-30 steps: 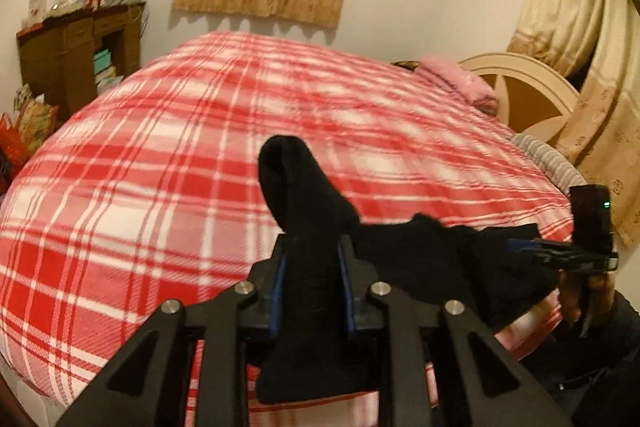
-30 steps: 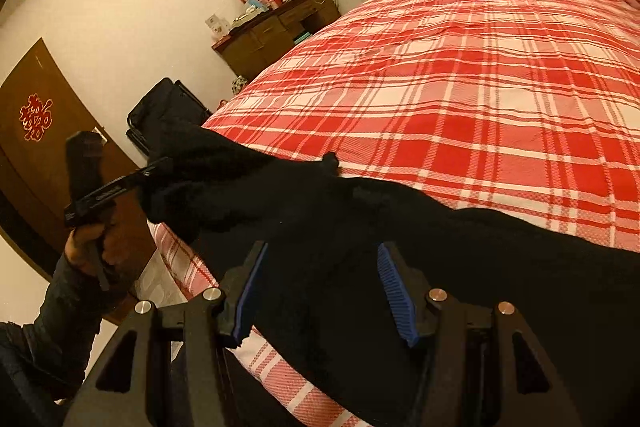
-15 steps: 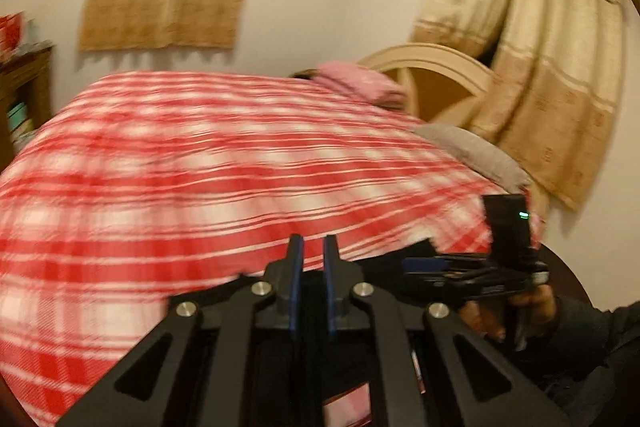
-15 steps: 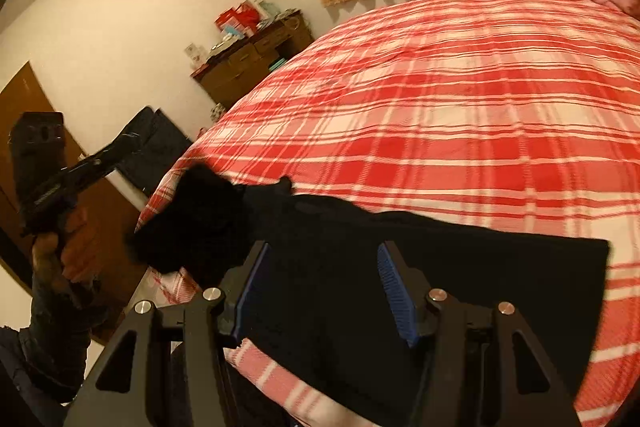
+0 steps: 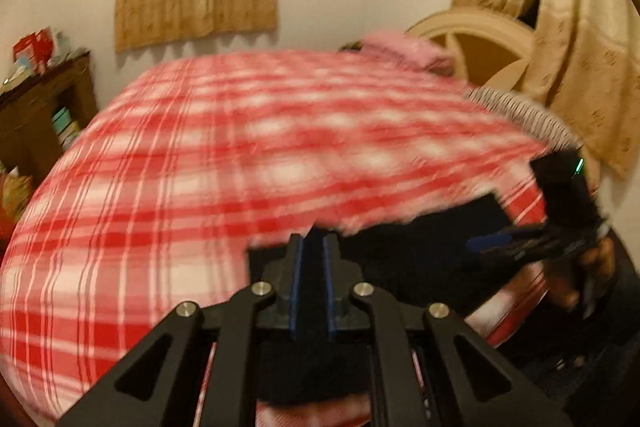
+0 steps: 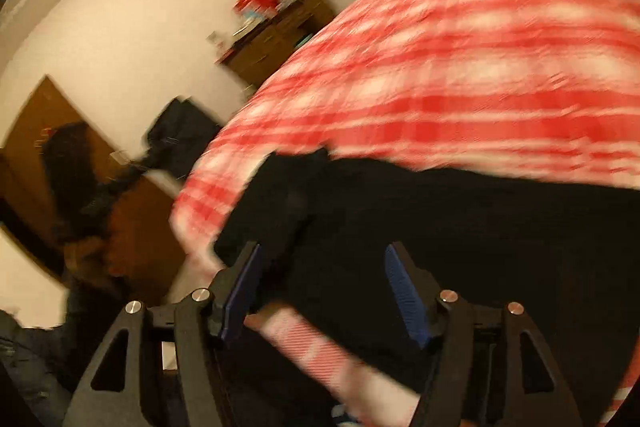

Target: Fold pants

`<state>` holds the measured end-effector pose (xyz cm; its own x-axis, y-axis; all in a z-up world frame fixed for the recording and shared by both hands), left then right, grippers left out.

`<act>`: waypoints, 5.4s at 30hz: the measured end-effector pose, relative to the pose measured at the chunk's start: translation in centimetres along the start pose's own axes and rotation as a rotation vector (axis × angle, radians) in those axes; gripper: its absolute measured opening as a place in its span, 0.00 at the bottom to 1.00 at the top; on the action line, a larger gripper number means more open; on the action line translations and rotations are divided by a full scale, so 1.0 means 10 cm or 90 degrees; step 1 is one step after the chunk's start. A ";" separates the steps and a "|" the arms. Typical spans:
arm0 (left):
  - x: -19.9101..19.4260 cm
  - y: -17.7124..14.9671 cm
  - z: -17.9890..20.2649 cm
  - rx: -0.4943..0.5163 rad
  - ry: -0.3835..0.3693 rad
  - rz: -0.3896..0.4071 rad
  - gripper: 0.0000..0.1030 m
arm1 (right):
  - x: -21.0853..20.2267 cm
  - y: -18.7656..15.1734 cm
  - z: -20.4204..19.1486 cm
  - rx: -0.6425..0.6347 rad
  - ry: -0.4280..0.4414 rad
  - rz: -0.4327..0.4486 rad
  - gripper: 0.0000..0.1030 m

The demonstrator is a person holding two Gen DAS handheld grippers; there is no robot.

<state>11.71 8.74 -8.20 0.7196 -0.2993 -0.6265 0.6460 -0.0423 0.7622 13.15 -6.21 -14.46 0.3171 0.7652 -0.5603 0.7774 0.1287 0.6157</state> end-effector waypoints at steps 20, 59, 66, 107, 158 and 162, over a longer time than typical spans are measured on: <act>0.42 -0.61 -0.42 -0.081 -0.009 -0.025 0.50 | 1.24 -0.59 -0.66 0.055 0.075 -0.201 0.63; 0.68 -0.22 0.61 0.009 -0.111 -0.035 0.62 | -1.01 0.00 0.08 -0.145 -0.176 -0.125 0.14; 0.81 -0.26 0.86 0.037 -0.122 -0.066 0.62 | -1.26 -0.24 0.44 -0.125 -0.229 -0.125 0.14; 1.18 -0.44 0.98 0.065 -0.060 -0.135 0.76 | -0.82 -0.36 0.63 -0.031 -0.193 -0.105 0.51; 1.33 -0.40 0.93 -0.063 -0.188 -0.122 0.48 | -1.02 -0.29 1.25 0.131 -0.159 0.016 0.28; 1.25 -0.36 0.85 -0.090 -0.207 -0.116 0.26 | -1.06 -0.12 0.93 0.084 -0.135 0.032 0.26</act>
<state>16.20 -2.91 -17.42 0.4872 -0.5856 -0.6479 0.8003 0.0024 0.5996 13.92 -20.38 -14.38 0.4537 0.6175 -0.6426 0.8171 -0.0003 0.5765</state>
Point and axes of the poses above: each gripper's, at about its wrist camera, not at the fingertips, and x roughly the way its jaws point, z to its right, y to its top, the point moved 7 cm from there along x, roughly the way its jaws point, and after that the axes turned 5 degrees about -x, right-handed, at the moved point
